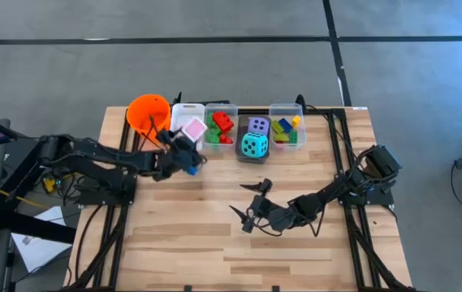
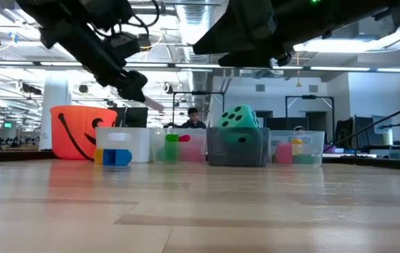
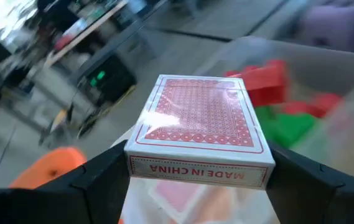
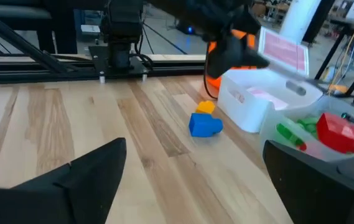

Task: Pick & Place Toys
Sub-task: Put the red playing card box into the white bin, then adjust the white bin on the table

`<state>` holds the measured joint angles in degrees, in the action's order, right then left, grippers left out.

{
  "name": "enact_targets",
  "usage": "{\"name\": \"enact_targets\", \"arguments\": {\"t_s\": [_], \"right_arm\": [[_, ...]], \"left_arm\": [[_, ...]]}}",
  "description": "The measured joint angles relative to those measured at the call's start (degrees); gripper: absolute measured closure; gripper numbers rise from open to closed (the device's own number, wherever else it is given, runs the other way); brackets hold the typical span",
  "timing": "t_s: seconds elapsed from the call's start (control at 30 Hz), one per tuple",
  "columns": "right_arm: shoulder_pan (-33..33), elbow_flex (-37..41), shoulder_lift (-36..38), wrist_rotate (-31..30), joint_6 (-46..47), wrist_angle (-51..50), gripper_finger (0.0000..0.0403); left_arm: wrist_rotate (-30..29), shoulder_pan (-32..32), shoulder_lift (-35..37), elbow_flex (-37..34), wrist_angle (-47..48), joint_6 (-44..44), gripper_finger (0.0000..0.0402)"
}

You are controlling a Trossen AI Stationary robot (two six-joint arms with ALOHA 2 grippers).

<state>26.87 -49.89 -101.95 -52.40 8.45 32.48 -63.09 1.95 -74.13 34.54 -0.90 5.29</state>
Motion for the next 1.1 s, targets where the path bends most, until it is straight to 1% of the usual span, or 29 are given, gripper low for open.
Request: {"name": "enact_targets", "arguments": {"t_s": [0.1, 0.17, 0.3, 0.37, 0.47, 0.53, 0.63, 0.7, 0.77, 0.83, 1.0, 1.07, 1.1], "right_arm": [[0.0, 0.0, 0.0, 0.0, 2.19, -0.99, 0.003], [0.0, 0.0, 0.0, 0.0, 2.9, -1.76, 0.003], [-0.04, 0.02, -0.02, 0.0, 3.58, -2.11, 0.003], [-0.04, 0.02, -0.04, 0.0, 3.58, -2.13, 0.003], [-0.16, 0.02, -0.04, 0.0, 3.6, -2.11, 0.003], [-0.4, 0.02, -0.04, 0.01, 3.6, -2.09, 0.003], [-0.55, 0.02, -0.04, 0.0, 3.6, -2.09, 0.003], [-0.78, 0.02, -0.04, 0.0, 3.61, -2.11, 0.003], [-0.79, 0.02, -0.04, 0.0, 3.61, -2.11, 0.003], [-0.78, 0.02, -0.04, 0.01, 3.63, -2.49, 0.003], [-0.76, 0.04, -0.04, 0.02, 3.67, -4.16, 0.003], [-0.76, 0.04, -0.45, 0.01, 3.8, -3.86, 0.003], [-0.76, 0.07, -0.59, 0.02, 3.8, -4.02, 0.003]], "left_arm": [[0.56, 5.71, 0.0, -0.01, 0.01, 1.71, 0.0097], [2.34, 9.88, 0.0, 0.0, 0.01, 2.61, 0.0098], [10.62, 18.0, 0.0, 0.0, 0.01, 4.38, 0.0093], [15.28, 21.07, 0.0, -0.01, 0.02, 4.45, 0.0079], [20.43, 23.87, 0.02, 0.0, -0.03, 5.88, 0.0048], [22.96, 24.68, 0.04, 0.0, -0.03, 7.15, 0.003], [25.26, 24.72, 0.04, 0.0, -0.03, 7.41, 0.0011], [27.06, 24.28, 0.04, 0.0, -0.01, 7.39, 0.0006], [30.7, 23.68, 0.04, 0.0, -0.01, 7.2, 0.0006], [37.13, 22.96, 0.04, 0.0, 0.03, 7.2, 0.001], [58.39, 20.36, 0.04, 0.0, 3.04, 7.18, 0.0021], [62.59, 18.75, 0.16, 0.09, 4.43, 6.91, 0.0024], [63.64, 17.86, 0.26, 0.17, 5.32, 6.44, 0.0026]]}}
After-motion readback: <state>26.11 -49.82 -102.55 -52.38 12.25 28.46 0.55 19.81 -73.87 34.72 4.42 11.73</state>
